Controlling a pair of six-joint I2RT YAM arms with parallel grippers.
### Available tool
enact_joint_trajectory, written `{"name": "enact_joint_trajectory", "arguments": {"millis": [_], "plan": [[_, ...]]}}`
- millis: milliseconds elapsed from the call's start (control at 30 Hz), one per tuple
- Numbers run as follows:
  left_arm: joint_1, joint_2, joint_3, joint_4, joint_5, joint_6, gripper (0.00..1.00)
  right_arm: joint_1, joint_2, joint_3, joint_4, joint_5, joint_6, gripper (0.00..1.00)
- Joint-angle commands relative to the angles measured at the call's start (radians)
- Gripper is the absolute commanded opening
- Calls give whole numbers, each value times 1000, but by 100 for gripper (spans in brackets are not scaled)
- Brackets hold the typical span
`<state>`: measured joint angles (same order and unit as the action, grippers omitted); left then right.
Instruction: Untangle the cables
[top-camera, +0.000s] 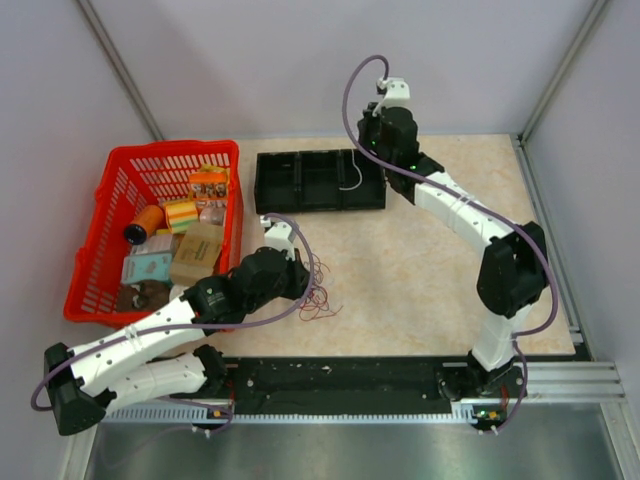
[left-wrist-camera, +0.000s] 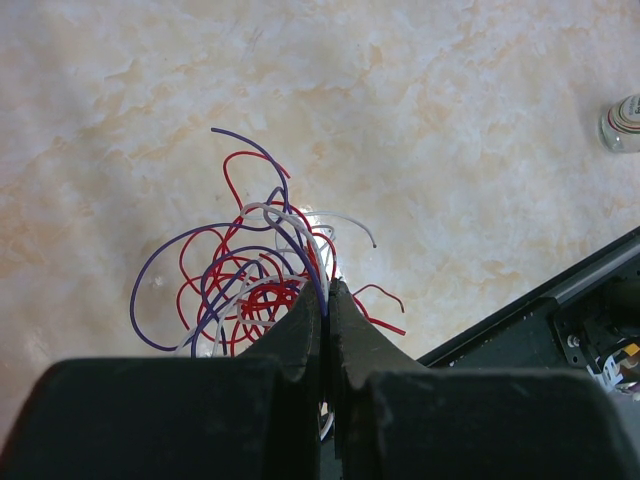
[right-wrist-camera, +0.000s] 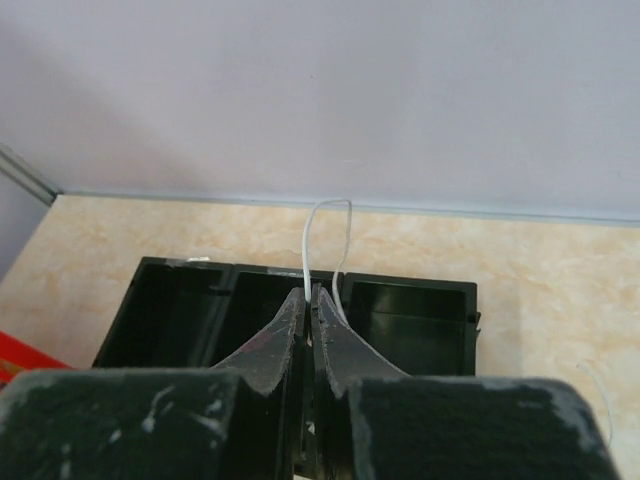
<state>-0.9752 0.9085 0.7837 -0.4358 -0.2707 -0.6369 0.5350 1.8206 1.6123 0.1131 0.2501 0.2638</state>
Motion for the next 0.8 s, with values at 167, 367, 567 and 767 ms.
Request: {"name": "enact_joint_trajectory", "arguments": {"millis": [167,367,567,767], "plan": [[0,-11,34,20,-2,3,0,42,83,121,-27,98,-116,0],[1,-23,25,17,-7,-1,0,46,138,156,-49,135,-100,0],[0,-25,20,22,-5,-3,0,48,190,182,-70,236,-23,0],[0,-31,23,16,-4,-4,0,102,227,290,-111,432,-172,0]]}}
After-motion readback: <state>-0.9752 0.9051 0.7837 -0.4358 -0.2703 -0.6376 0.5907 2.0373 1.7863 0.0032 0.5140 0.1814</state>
